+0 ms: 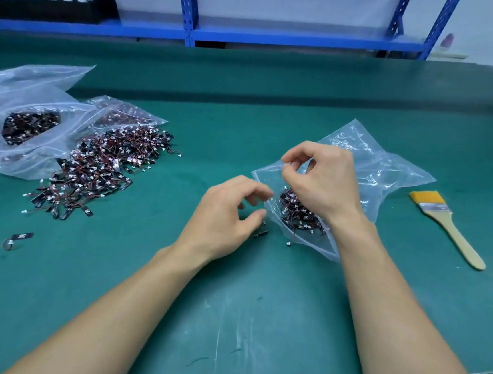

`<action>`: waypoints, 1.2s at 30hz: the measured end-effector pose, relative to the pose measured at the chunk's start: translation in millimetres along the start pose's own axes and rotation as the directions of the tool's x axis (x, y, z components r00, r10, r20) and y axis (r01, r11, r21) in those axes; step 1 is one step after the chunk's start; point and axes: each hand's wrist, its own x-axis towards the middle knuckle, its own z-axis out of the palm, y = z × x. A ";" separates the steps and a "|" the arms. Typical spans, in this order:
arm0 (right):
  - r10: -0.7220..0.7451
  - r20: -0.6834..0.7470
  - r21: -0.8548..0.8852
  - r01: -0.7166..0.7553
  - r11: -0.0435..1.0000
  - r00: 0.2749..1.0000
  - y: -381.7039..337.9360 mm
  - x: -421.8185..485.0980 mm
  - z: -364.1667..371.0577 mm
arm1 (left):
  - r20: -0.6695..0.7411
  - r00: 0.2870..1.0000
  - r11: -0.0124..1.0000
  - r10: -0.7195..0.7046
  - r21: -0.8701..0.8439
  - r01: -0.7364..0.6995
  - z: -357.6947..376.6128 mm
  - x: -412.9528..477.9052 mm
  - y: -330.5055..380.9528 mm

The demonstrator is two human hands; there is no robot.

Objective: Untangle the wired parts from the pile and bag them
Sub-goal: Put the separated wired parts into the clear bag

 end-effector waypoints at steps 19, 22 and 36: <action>0.028 0.070 0.005 -0.028 1.000 0.997 0.4 -1.8 1.0 | -0.106 0.991 0.994 -0.077 -0.083 0.069 35.4 10.4 16.5; 0.068 0.114 -0.034 -0.065 0.997 0.991 2.2 0.5 -2.6 | 0.037 0.998 0.993 -0.047 -0.106 0.051 34.0 5.9 10.9; 0.151 0.197 -0.146 -0.123 0.982 0.969 4.3 1.4 -3.9 | 0.327 0.933 0.924 0.150 0.288 -0.250 38.7 4.3 12.5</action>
